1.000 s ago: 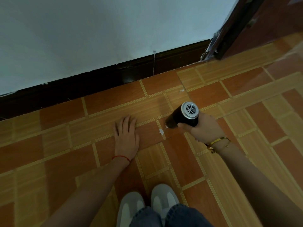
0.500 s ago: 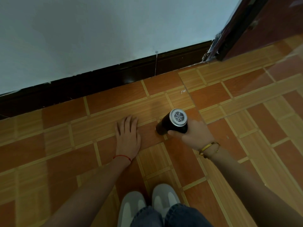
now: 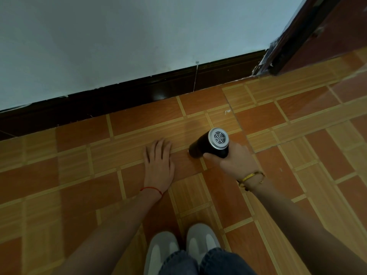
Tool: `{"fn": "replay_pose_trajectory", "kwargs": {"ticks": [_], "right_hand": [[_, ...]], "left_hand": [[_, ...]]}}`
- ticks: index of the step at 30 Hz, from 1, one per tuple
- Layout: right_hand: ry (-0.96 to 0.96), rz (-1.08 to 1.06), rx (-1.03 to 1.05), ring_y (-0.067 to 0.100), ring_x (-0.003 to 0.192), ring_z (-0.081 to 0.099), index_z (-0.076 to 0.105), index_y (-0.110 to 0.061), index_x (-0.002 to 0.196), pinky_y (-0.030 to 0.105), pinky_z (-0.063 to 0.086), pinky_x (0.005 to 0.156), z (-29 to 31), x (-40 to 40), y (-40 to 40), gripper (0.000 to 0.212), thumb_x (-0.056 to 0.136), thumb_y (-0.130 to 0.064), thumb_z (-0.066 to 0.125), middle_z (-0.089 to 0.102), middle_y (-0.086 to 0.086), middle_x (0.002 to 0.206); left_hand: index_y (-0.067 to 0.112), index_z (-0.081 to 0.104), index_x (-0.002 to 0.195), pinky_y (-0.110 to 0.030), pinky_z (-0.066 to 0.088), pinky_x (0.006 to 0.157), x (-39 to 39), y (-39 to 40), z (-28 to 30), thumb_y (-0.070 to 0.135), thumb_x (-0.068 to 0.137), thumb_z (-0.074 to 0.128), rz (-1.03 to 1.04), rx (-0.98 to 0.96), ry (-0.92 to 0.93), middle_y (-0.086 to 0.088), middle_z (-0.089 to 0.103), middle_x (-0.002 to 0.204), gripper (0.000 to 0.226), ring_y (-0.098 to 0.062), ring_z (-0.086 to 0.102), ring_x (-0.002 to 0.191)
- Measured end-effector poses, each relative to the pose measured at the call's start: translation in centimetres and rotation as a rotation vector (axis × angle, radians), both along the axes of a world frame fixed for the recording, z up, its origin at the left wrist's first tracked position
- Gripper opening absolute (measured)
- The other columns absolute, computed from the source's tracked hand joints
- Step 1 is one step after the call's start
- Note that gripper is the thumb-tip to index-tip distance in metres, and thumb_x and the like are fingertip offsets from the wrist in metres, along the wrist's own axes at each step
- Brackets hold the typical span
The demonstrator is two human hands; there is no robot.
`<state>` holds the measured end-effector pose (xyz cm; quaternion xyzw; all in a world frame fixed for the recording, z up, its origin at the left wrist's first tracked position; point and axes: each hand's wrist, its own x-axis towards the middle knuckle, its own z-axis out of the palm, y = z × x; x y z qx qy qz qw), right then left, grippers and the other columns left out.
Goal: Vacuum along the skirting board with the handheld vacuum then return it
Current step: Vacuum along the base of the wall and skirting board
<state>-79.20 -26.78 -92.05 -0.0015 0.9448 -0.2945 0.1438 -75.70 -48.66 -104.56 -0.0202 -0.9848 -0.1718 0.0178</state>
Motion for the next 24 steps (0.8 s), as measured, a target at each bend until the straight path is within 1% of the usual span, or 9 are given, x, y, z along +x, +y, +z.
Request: {"fn": "replay_pose_trajectory", "kwargs": {"ticks": [4, 7, 11, 13, 16, 17, 19, 22, 24], "right_hand": [[0.087, -0.042, -0.015, 0.012, 0.078, 0.056, 0.058, -0.018, 0.110, 0.020, 0.040, 0.064, -0.1, -0.2, -0.4, 0.050, 0.076, -0.053, 0.069, 0.055, -0.009, 0.081], [0.055, -0.012, 0.006, 0.011, 0.080, 0.056, 0.058, -0.019, 0.112, 0.022, 0.042, 0.066, -0.1, -0.6, -0.8, 0.051, 0.076, -0.054, 0.069, 0.054, -0.011, 0.082], [0.076, -0.059, -0.026, 0.010, 0.080, 0.056, 0.058, -0.022, 0.113, 0.019, 0.038, 0.063, -0.5, -1.2, -1.0, 0.053, 0.075, -0.057, 0.068, 0.055, -0.012, 0.082], [0.068, -0.040, -0.029, 0.011, 0.083, 0.058, 0.059, -0.021, 0.113, 0.017, 0.037, 0.062, -0.5, -1.5, -1.2, 0.052, 0.075, -0.056, 0.069, 0.055, -0.013, 0.081], [0.081, -0.061, -0.036, 0.007, 0.079, 0.053, 0.059, -0.017, 0.112, 0.011, 0.033, 0.056, -0.6, -2.0, -1.3, 0.052, 0.075, -0.053, 0.070, 0.054, -0.013, 0.080], [0.086, -0.080, -0.046, 0.007, 0.078, 0.053, 0.059, -0.016, 0.112, 0.011, 0.033, 0.056, -0.6, -2.2, -1.3, 0.052, 0.076, -0.052, 0.071, 0.054, -0.013, 0.078], [0.079, -0.078, -0.041, 0.008, 0.077, 0.052, 0.060, -0.015, 0.109, 0.015, 0.035, 0.057, -0.6, -2.4, -1.4, 0.050, 0.076, -0.051, 0.071, 0.053, -0.014, 0.075], [0.087, -0.107, -0.057, 0.008, 0.080, 0.053, 0.059, -0.016, 0.112, 0.021, 0.040, 0.065, -0.8, -2.8, -1.5, 0.053, 0.075, -0.052, 0.071, 0.055, -0.011, 0.082], [0.080, -0.120, -0.054, 0.011, 0.081, 0.056, 0.059, -0.016, 0.112, 0.020, 0.039, 0.062, -1.0, -3.0, -1.7, 0.054, 0.074, -0.054, 0.071, 0.056, -0.010, 0.083]], "left_hand": [[0.013, 0.043, 0.144, -0.062, 0.020, 0.118, 0.0, 0.0, 0.0, 0.030, 0.097, 0.030, 0.003, 0.007, 0.016, -0.012, 0.040, 0.150, 0.051, -0.028, 0.027, 0.144], [0.013, 0.043, 0.144, -0.063, 0.020, 0.118, 0.0, 0.0, -0.1, 0.029, 0.098, 0.031, 0.003, 0.004, 0.018, -0.012, 0.040, 0.150, 0.050, -0.029, 0.029, 0.144], [0.013, 0.043, 0.144, -0.062, 0.019, 0.118, -0.1, 0.0, 0.0, 0.028, 0.098, 0.032, 0.004, 0.016, 0.025, -0.012, 0.041, 0.150, 0.050, -0.029, 0.030, 0.143], [0.013, 0.043, 0.144, -0.062, 0.019, 0.118, -0.1, 0.0, 0.0, 0.028, 0.097, 0.033, 0.001, 0.014, 0.028, -0.012, 0.041, 0.151, 0.050, -0.029, 0.031, 0.143], [0.014, 0.042, 0.145, -0.062, 0.017, 0.119, -0.1, 0.0, 0.0, 0.027, 0.097, 0.035, -0.002, 0.025, 0.028, -0.012, 0.039, 0.151, 0.050, -0.028, 0.029, 0.144], [0.014, 0.042, 0.145, -0.061, 0.017, 0.119, -0.1, 0.0, 0.0, 0.027, 0.097, 0.035, -0.002, 0.025, 0.031, -0.012, 0.039, 0.151, 0.049, -0.028, 0.029, 0.144], [0.014, 0.041, 0.145, -0.061, 0.018, 0.119, 0.0, 0.0, 0.1, 0.027, 0.098, 0.035, -0.001, 0.024, 0.033, -0.012, 0.039, 0.151, 0.050, -0.028, 0.029, 0.144], [0.014, 0.043, 0.145, -0.061, 0.017, 0.119, 0.0, -0.1, 0.2, 0.028, 0.098, 0.033, 0.005, 0.029, 0.019, -0.011, 0.039, 0.152, 0.050, -0.028, 0.030, 0.144], [0.014, 0.043, 0.145, -0.061, 0.017, 0.119, 0.0, 0.0, 0.3, 0.029, 0.098, 0.032, 0.007, 0.031, 0.011, -0.011, 0.039, 0.153, 0.050, -0.028, 0.029, 0.144]]}}
